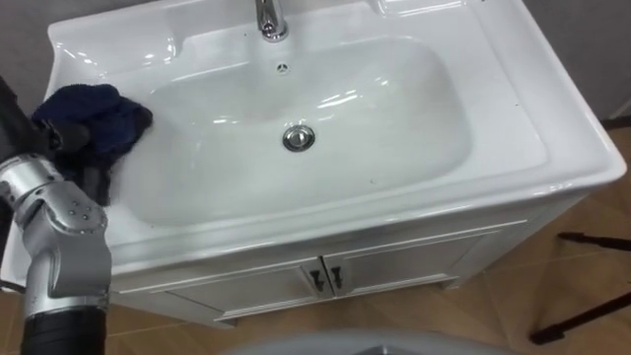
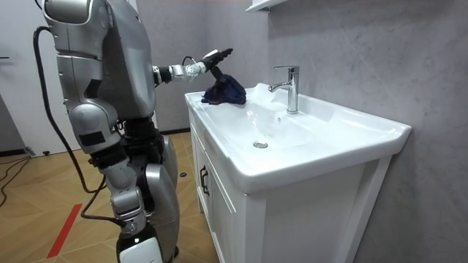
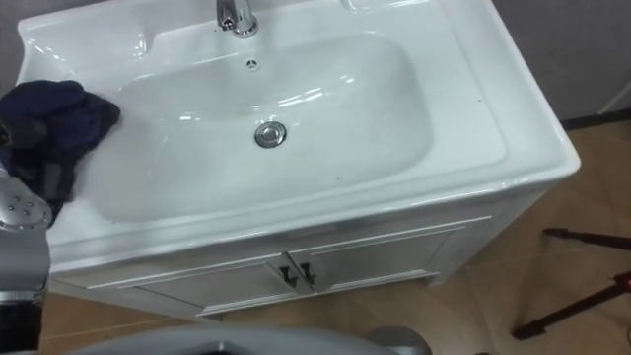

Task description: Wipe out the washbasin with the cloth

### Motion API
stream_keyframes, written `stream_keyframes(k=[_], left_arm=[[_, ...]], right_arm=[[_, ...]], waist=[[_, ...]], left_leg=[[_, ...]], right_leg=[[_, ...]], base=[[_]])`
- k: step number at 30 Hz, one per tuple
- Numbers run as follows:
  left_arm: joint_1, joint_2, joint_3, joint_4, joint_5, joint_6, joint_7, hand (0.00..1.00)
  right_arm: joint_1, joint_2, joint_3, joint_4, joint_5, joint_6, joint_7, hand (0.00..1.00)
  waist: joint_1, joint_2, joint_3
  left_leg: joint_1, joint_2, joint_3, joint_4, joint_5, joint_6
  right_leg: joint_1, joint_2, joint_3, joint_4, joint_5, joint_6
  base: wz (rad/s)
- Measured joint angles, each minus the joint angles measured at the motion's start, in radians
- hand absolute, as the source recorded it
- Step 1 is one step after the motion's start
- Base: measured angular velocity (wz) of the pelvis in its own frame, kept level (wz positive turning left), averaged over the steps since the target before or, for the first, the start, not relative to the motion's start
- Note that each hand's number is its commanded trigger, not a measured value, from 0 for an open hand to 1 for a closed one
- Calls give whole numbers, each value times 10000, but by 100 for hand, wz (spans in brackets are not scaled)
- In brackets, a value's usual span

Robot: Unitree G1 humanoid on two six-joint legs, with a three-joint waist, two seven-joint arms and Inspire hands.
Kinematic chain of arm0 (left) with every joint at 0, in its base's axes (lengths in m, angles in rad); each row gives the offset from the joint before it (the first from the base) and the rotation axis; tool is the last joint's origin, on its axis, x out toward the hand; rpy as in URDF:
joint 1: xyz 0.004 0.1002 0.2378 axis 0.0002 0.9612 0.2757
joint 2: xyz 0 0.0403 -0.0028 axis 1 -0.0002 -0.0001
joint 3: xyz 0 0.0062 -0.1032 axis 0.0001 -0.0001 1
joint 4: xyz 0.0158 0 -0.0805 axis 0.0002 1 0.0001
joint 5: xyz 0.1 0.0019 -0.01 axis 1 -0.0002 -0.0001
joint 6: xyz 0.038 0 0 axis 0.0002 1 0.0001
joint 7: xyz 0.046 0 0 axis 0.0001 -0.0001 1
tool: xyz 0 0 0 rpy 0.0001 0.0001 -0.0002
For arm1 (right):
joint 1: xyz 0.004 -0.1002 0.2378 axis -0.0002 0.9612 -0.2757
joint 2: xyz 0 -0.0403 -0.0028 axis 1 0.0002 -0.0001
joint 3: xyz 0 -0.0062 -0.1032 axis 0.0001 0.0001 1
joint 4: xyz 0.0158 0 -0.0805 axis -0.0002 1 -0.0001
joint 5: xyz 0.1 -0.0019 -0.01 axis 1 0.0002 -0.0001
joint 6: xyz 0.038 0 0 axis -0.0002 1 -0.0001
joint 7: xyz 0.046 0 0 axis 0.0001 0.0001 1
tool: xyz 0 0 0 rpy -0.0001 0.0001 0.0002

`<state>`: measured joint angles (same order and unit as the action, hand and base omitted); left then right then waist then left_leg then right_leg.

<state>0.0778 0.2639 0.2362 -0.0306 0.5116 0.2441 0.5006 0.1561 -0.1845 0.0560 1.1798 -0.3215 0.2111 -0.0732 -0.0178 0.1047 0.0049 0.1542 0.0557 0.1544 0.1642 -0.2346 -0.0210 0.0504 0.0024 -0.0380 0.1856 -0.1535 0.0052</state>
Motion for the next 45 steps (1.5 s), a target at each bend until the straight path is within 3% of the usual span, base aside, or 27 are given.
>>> stream_keyframes(k=[4, 12, 15, 20, 23, 26, 32, 36, 40, 43, 45], left_arm=[[0, -1, -13, -239, -1425, -319, 74, 0], [2, -77, 37, -702, -6337, -673, 53, 0], [17, -90, 120, -692, -7574, -711, -33, 0], [14, -89, 344, -695, -8512, -711, -6, 0], [12, -84, 864, -727, -8515, -711, 344, 0], [13, -86, 1252, -961, -8156, -716, 997, 0], [7, -84, 1737, -1400, -6251, -1195, 2007, 0], [10, -77, 1902, -1479, -5429, -1343, 2626, 0], [14, -74, 1969, -1475, -5046, -1353, 3330, 0], [70, -78, 2220, -1427, -4966, -1456, 3740, 0], [103, -77, 2525, -1299, -4978, -1734, 4131, 0]], right_arm=[[-25, 6, 27, 2, 30, -79, -99, 0], [-3, 312, 21, 215, -24, -70, -98, 0], [8, 322, 13, 204, -115, 1, -76, 0], [28, 310, -22, 182, -241, 100, 13, 0], [46, 299, -54, 105, -379, 98, 13, 0], [66, 299, -51, 29, -430, 76, 17, 0], [98, 307, -9, -110, -396, -152, 15, 0], [138, 296, -3, -128, -228, -229, -93, 0], [273, 256, -1, -131, -174, -213, -271, 0], [498, 268, 4, -158, -193, -295, -385, 0], [574, 262, 6, -146, -66, -366, -374, 0]], waist=[[7, -94, 30], [49, -207, 7], [75, -205, 6], [267, -188, -46], [326, -173, -115], [434, -177, -126], [566, -129, -107], [573, 37, -91], [623, 152, -138], [690, 162, -103], [799, 140, -88]], left_leg=[[54, 0, -8, -2, 0, 0], [186, -8, -35, -3, 1, -1], [205, -5, -39, -7, 1, -2], [142, 0, -35, -21, -1, -3], [156, 10, -17, -42, -3, -7], [175, 6, -17, -39, -3, -7], [278, -2, 11, -29, -3, -7], [230, -1, -55, -38, -6, -9], [235, -6, -40, -45, -7, -9], [324, -13, -46, -71, -5, -10], [310, -36, -79, -50, -5, -11]], right_leg=[[15, -6, 3, 31, -37, -7], [165, -12, -23, 52, -59, -2], [142, -4, -26, 79, -69, 0], [-16, -3, -24, 357, -110, -32], [-6, 1, -36, 394, -137, -52], [0, 3, -16, 416, -146, -53], [37, 0, 41, 432, -148, -48], [29, 1, 23, 381, -154, -44], [11, 3, 32, 484, -155, -44], [33, -4, 37, 606, -257, -62], [-27, -25, 54, 721, -373, -66]], base=[[0], [2], [0], [-1], [0], [0], [-1], [0], [0], [0], [0]])
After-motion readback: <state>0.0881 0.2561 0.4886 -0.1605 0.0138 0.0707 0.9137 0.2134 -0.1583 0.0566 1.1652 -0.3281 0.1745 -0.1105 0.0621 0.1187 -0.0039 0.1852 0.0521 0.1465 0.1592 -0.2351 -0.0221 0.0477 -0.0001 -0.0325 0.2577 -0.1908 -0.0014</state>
